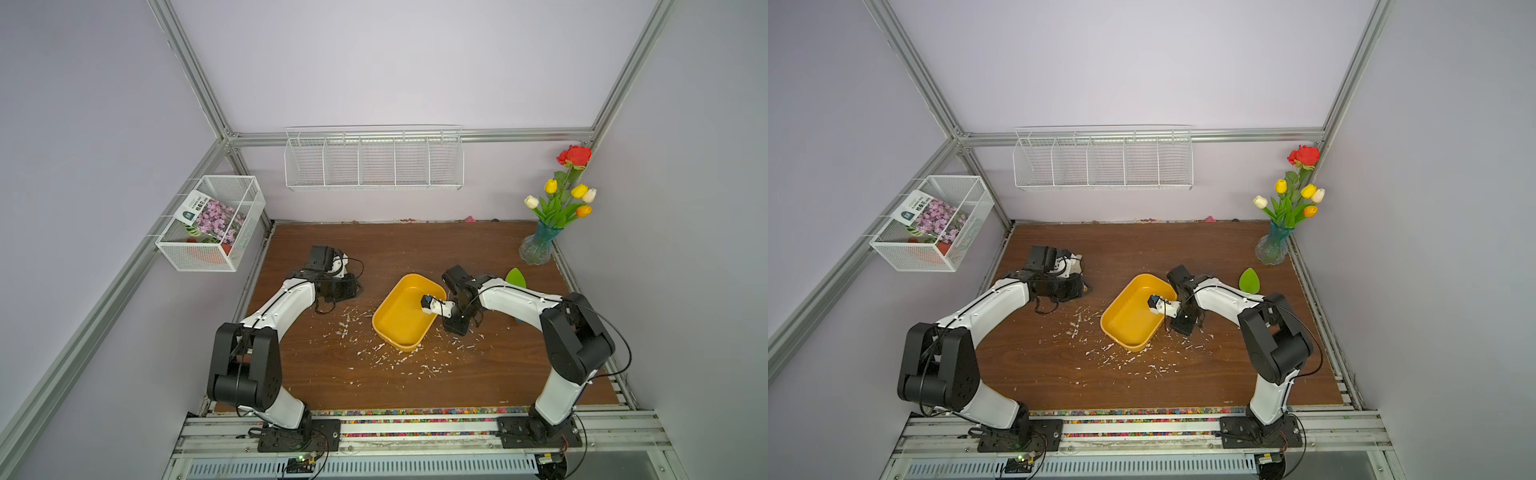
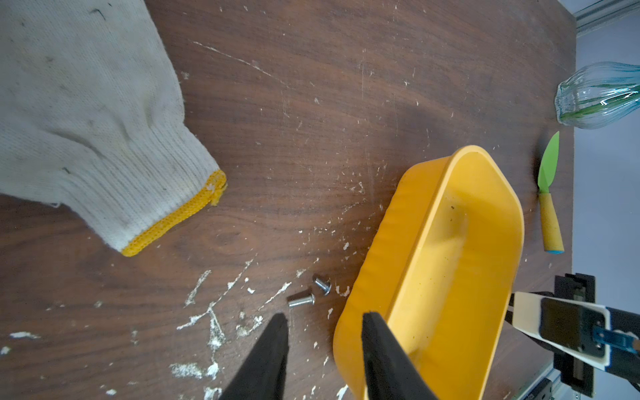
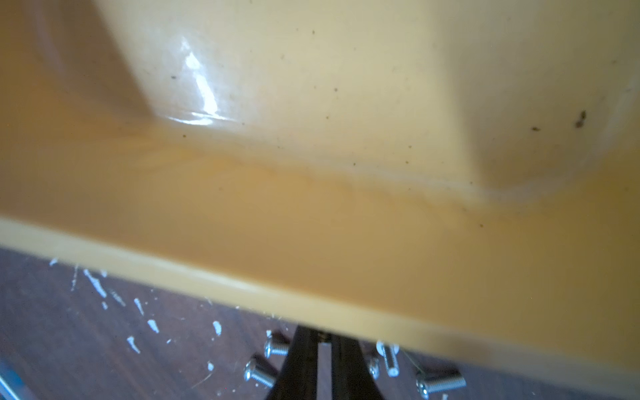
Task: Take out the screws from the storage box
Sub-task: Place the screw at the center of the board, then reset both arms
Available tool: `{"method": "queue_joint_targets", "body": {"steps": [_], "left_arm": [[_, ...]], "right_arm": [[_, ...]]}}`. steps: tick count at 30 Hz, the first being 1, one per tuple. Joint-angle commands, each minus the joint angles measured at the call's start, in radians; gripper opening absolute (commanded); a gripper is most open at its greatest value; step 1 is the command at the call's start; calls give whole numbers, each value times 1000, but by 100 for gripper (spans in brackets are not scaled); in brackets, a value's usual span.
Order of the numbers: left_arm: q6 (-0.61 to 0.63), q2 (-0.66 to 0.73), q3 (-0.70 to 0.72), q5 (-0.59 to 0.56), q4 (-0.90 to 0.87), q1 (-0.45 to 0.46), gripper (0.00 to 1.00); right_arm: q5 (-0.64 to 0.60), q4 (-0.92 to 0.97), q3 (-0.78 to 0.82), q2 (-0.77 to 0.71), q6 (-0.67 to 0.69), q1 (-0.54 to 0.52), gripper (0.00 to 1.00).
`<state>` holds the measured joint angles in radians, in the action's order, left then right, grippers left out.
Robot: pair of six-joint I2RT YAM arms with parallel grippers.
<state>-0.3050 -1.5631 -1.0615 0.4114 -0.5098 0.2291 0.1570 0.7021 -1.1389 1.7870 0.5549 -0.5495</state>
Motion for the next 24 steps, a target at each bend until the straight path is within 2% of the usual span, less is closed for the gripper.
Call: {"method": "queue_joint_targets", "body": {"steps": [1, 7, 10, 13, 14, 15, 16, 17, 19, 21, 22, 24], "left_arm": [[11, 14, -2, -13, -8, -5, 40], [10, 14, -12, -18, -16, -5, 41], [26, 11, -47, -9, -44, -6, 42], [63, 64, -97, -85, -87, -7, 46], [74, 106, -107, -135, -94, -8, 52], [92, 156, -102, -184, -87, -9, 70], [100, 209, -83, -236, -65, -9, 93], [102, 272, -48, -315, -24, -10, 100], [123, 388, 53, -495, 112, -14, 100], [98, 504, 184, -747, 279, -15, 100], [113, 544, 263, -786, 391, -22, 100], [304, 614, 481, -705, 742, -30, 100]], "right_arm": [[-16, -42, 28, -12, -35, -6, 23], [7, -132, 59, -106, -125, -11, 37], [-25, -142, 52, -148, -139, -10, 41], [-74, -175, 57, -207, -163, 9, 48], [-66, -196, 65, -233, -181, 33, 51], [-44, -233, 83, -265, -205, 64, 57], [-25, -283, 114, -296, -235, 94, 96], [-13, -353, 158, -332, -274, 135, 99], [-33, -524, 247, -399, -352, 204, 99], [-19, -666, 331, -451, -410, 297, 99], [-4, -719, 358, -463, -446, 339, 99], [11, -803, 402, -474, -518, 417, 99]]}}
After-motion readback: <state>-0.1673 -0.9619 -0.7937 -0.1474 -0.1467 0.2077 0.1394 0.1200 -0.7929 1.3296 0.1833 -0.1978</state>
